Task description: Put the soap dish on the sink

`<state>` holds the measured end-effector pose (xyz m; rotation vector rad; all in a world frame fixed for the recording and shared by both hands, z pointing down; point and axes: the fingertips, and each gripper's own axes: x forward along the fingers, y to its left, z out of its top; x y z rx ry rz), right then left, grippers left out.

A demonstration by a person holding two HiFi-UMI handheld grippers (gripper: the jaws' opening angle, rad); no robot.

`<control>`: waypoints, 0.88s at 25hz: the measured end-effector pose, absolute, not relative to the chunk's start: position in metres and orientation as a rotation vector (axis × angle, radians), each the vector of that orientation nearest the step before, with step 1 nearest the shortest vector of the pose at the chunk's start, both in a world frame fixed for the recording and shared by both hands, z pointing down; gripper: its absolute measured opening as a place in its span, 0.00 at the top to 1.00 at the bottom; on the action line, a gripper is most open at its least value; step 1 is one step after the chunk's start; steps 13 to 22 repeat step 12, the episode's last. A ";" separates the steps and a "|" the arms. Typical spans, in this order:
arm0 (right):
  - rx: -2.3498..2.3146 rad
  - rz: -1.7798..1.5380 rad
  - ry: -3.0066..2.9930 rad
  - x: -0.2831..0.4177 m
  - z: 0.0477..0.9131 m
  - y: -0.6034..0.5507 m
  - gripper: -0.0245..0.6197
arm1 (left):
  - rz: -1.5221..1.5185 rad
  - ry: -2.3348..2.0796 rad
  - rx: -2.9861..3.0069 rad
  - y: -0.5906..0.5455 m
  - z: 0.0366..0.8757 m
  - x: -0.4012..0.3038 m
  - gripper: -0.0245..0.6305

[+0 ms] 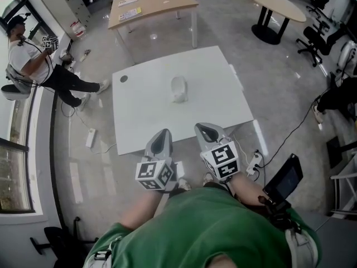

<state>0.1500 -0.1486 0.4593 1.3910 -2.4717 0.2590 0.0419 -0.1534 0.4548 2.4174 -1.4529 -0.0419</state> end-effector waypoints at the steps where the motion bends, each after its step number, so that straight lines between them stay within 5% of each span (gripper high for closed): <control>1: 1.391 0.259 -2.471 0.150 0.459 -0.149 0.96 | -0.041 -1.453 2.418 -0.153 0.455 0.042 0.95; 22: 1.384 0.252 -2.471 0.147 0.457 -0.151 0.96 | -0.033 -1.454 2.420 -0.155 0.452 0.041 0.95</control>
